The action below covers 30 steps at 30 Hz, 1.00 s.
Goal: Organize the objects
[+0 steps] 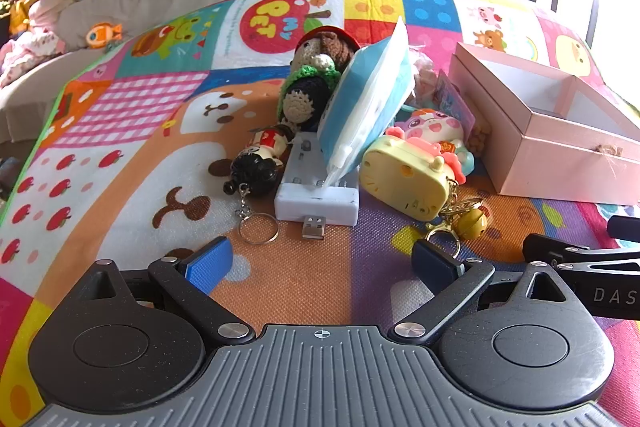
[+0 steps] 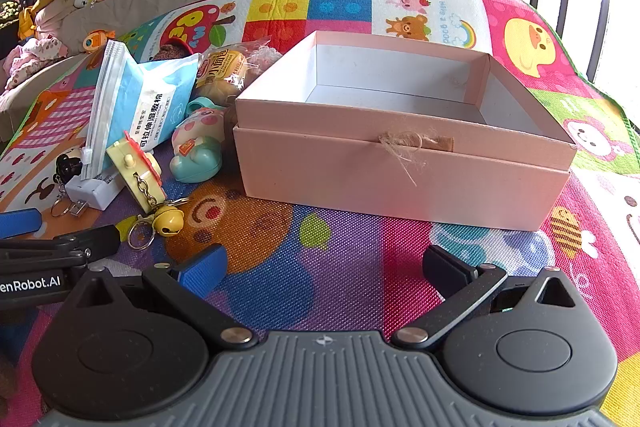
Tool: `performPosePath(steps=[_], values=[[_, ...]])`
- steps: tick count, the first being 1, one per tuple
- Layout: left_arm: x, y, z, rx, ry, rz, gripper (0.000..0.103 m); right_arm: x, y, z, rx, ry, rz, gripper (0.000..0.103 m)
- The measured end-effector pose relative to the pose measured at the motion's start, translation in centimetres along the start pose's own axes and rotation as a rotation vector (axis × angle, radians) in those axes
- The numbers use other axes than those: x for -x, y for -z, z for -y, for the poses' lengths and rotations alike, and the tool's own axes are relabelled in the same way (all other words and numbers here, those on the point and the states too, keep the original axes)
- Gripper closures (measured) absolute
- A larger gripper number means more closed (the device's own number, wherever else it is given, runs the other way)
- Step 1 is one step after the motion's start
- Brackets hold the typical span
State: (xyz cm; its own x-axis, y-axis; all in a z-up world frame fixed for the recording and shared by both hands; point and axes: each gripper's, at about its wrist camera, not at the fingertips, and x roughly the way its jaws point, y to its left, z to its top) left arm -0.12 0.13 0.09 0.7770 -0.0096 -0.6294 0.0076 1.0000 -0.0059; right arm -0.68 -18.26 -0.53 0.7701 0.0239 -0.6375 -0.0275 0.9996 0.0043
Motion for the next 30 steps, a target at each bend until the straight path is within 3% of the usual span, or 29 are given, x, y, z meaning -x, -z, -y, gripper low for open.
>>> performPosePath(steps=[30], values=[[0.11, 0.14, -0.10, -0.005, 0.001, 0.000, 0.004, 0.02, 0.03, 0.03, 0.000, 0.000, 0.000, 0.000]])
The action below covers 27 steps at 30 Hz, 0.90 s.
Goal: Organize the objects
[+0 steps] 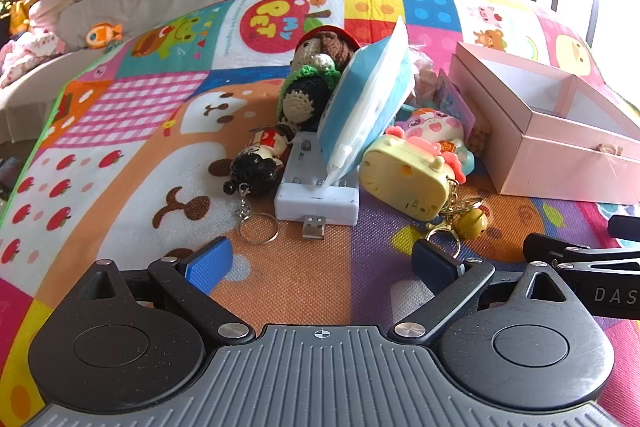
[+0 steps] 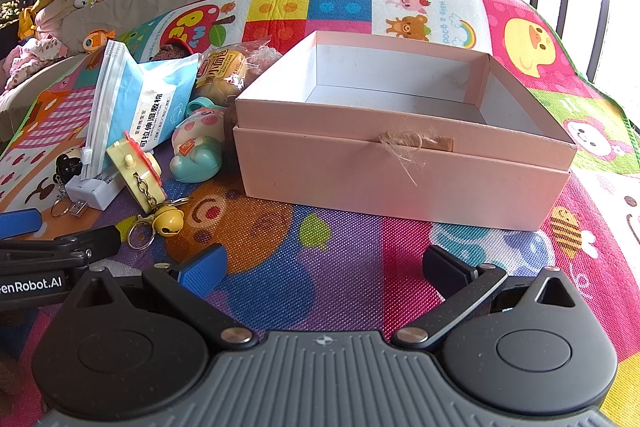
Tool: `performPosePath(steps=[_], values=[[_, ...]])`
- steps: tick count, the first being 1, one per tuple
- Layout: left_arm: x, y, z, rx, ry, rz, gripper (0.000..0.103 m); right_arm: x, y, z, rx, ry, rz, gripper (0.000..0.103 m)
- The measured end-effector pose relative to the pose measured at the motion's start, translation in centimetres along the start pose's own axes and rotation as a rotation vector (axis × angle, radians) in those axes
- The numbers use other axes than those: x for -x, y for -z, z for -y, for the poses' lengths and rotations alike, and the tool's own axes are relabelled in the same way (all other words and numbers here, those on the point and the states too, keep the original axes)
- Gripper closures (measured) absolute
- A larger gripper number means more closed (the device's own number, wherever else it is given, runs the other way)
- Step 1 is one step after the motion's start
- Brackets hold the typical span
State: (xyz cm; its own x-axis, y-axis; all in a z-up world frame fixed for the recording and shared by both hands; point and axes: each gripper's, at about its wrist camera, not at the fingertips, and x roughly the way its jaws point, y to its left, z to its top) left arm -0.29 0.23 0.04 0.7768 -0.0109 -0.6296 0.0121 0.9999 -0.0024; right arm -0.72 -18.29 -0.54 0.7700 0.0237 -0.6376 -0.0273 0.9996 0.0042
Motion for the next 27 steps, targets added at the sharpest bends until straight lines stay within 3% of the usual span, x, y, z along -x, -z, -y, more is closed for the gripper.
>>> performPosePath(steps=[27], values=[[-0.25, -0.09, 0.48, -0.029, -0.015, -0.003, 0.003, 0.00, -0.07, 0.00, -0.002, -0.002, -0.001, 0.000]])
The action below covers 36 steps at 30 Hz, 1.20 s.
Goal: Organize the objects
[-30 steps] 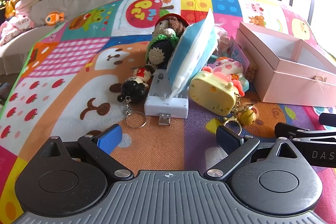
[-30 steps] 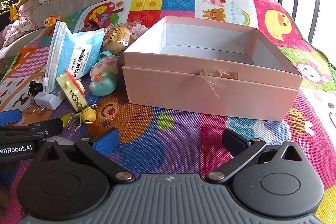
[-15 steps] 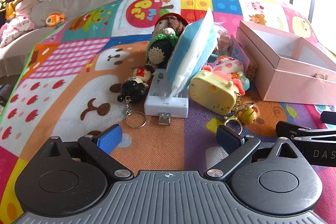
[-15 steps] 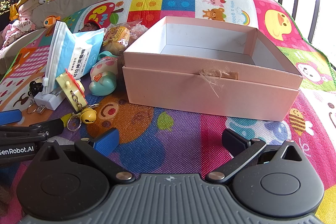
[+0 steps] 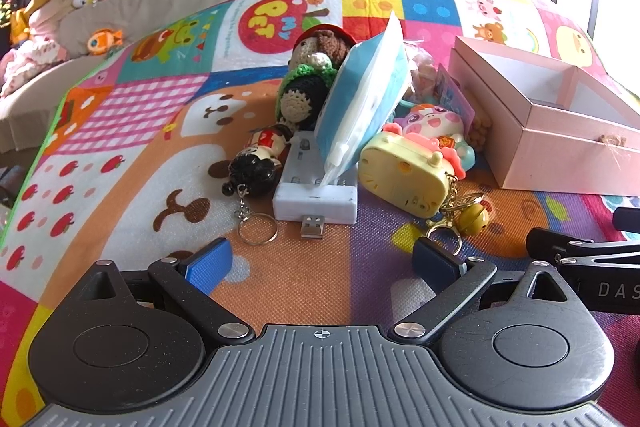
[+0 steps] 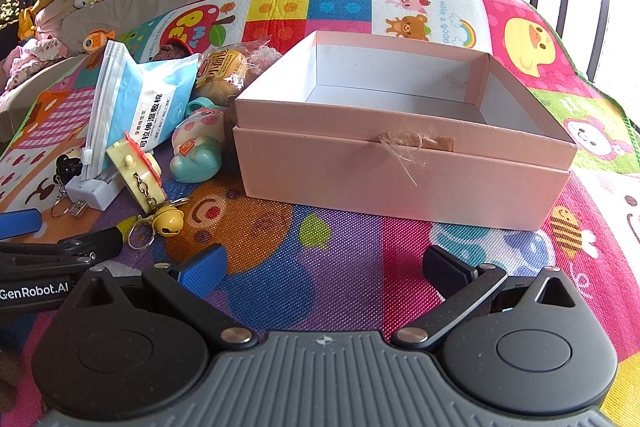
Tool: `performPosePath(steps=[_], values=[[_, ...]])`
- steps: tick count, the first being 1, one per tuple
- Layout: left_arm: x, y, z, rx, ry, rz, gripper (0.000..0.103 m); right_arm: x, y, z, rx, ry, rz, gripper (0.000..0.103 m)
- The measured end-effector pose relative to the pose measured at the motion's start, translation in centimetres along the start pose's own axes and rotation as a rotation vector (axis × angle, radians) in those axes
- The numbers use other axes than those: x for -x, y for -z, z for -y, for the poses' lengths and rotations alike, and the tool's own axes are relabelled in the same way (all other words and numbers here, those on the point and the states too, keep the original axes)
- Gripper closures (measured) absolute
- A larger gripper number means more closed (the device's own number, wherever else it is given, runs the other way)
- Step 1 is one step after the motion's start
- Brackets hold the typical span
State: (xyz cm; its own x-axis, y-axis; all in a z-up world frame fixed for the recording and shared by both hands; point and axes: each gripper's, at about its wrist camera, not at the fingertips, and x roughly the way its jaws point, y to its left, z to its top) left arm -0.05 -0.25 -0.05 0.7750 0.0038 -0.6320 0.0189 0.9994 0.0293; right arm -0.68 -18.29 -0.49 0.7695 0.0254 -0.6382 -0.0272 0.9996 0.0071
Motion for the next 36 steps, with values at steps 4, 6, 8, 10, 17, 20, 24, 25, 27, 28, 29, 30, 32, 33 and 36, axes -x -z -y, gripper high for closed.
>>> performPosePath(steps=[4, 6, 8, 10, 17, 20, 24, 25, 27, 28, 29, 30, 32, 33, 36], values=[[-0.1, -0.1, 0.1, -0.001, -0.003, -0.001, 0.002, 0.1, 0.3, 0.2, 0.008, -0.022, -0.005, 0.000], [-0.1, -0.1, 0.0, 0.005, 0.001, -0.002, 0.002, 0.1, 0.2, 0.2, 0.010, -0.024, -0.010, 0.000], [-0.1, -0.1, -0.2, 0.014, 0.009, -0.002, 0.002, -0.1, -0.2, 0.0, 0.014, -0.017, -0.022, 0.000], [-0.1, -0.1, -0.1, 0.006, 0.008, -0.003, 0.002, 0.6, 0.3, 0.5, 0.014, -0.029, -0.031, 0.000], [0.1, -0.7, -1.5, 0.054, 0.080, -0.025, 0.003, 1.5, 1.1, 0.5, 0.031, -0.040, -0.037, 0.000], [1.5, -1.2, -2.3, 0.082, 0.141, 0.006, 0.003, 1.8, 1.2, 0.7, 0.042, -0.053, -0.041, 0.000], [3.7, -3.7, -0.7, -0.083, 0.077, 0.211, 0.003, 2.0, 1.3, 0.8, 0.048, -0.062, -0.041, 0.000], [3.6, -4.5, -0.2, -0.116, 0.068, 0.235, 0.003, 2.0, 1.3, 0.9, 0.048, -0.062, -0.041, 0.000], [2.4, -6.1, 1.0, -0.151, 0.082, 0.226, 0.004, 2.1, 1.3, 0.9, 0.047, -0.064, -0.041, 0.000], [1.3, -6.7, 1.4, -0.158, 0.086, 0.204, 0.004, 2.1, 1.3, 0.9, 0.047, -0.064, -0.041, 0.000], [0.1, -7.1, 1.8, -0.163, 0.083, 0.178, 0.009, 2.1, 1.2, 0.9, 0.047, -0.064, -0.041, 0.000], [-1.1, -7.4, 2.1, -0.165, 0.081, 0.151, 0.014, 2.1, 1.2, 0.9, 0.047, -0.063, -0.041, 0.000], [-3.1, -7.8, 2.2, -0.148, 0.080, 0.103, 0.054, 2.1, 1.3, 0.9, 0.048, -0.062, -0.042, 0.000], [-3.9, -8.0, 2.0, -0.130, 0.079, 0.096, 0.054, 2.0, 1.2, 0.8, 0.049, -0.061, -0.043, 0.000], [-4.8, -8.3, 1.1, -0.095, 0.099, 0.091, 0.057, 2.0, 1.1, 0.8, 0.055, -0.061, -0.047, 0.000]])
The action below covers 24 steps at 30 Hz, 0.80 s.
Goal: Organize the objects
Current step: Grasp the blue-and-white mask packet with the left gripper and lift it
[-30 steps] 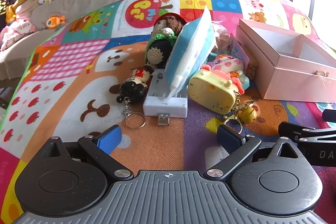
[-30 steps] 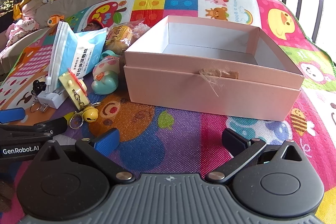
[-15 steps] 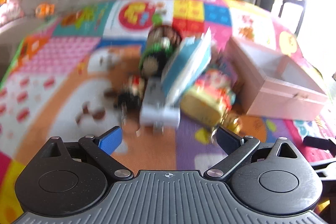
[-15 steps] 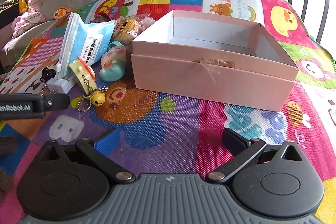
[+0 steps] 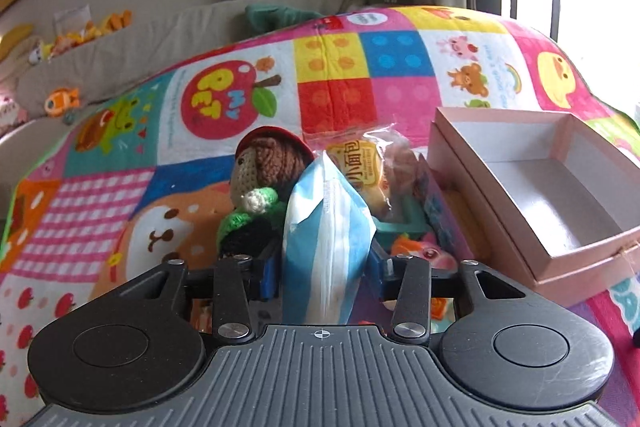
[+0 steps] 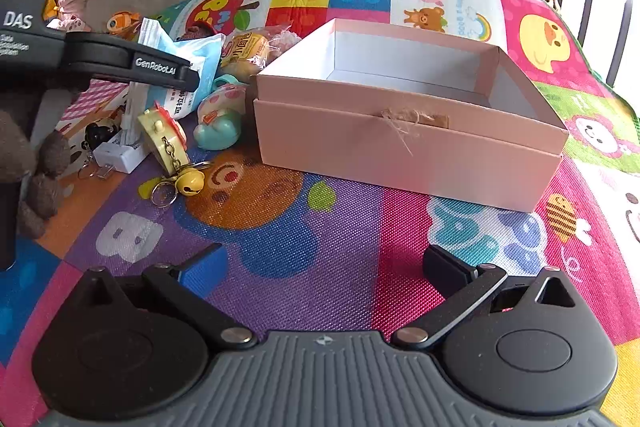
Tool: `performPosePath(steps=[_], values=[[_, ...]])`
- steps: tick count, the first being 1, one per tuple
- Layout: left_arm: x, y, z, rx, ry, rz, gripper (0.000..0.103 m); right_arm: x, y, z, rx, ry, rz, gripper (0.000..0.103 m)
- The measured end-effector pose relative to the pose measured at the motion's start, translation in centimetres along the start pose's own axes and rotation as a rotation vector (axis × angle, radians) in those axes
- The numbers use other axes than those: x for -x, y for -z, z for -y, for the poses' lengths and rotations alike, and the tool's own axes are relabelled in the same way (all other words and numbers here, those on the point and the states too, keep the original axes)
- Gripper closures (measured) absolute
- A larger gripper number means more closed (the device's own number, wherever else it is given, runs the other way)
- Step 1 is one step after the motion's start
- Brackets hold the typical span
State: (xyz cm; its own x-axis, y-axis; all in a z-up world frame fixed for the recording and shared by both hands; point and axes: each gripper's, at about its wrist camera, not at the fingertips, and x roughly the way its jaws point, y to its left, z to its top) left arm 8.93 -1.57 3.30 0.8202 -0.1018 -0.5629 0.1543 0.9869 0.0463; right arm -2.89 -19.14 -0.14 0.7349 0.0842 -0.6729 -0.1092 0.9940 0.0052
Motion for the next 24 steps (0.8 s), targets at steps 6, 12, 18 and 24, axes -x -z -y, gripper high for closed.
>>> performPosePath(steps=[6, 12, 18, 24], values=[[8.5, 1.1, -4.4, 0.147, 0.113, 0.154, 0.058, -0.1, -0.2, 0.3, 0.009, -0.023, -0.024, 0.000], [14.1, 5.8, -7.4, 0.135, 0.068, 0.168, 0.058, 0.0, 0.0, 0.1, -0.003, -0.015, -0.031, 0.000], [13.7, 8.2, -11.9, 0.302, 0.015, 0.112, 0.058, 0.0, 0.0, -0.3, 0.004, 0.000, -0.034, 0.000], [13.5, 8.7, -12.3, 0.335, 0.048, 0.119, 0.058, 0.0, -0.3, -0.6, 0.006, -0.004, -0.053, 0.000]])
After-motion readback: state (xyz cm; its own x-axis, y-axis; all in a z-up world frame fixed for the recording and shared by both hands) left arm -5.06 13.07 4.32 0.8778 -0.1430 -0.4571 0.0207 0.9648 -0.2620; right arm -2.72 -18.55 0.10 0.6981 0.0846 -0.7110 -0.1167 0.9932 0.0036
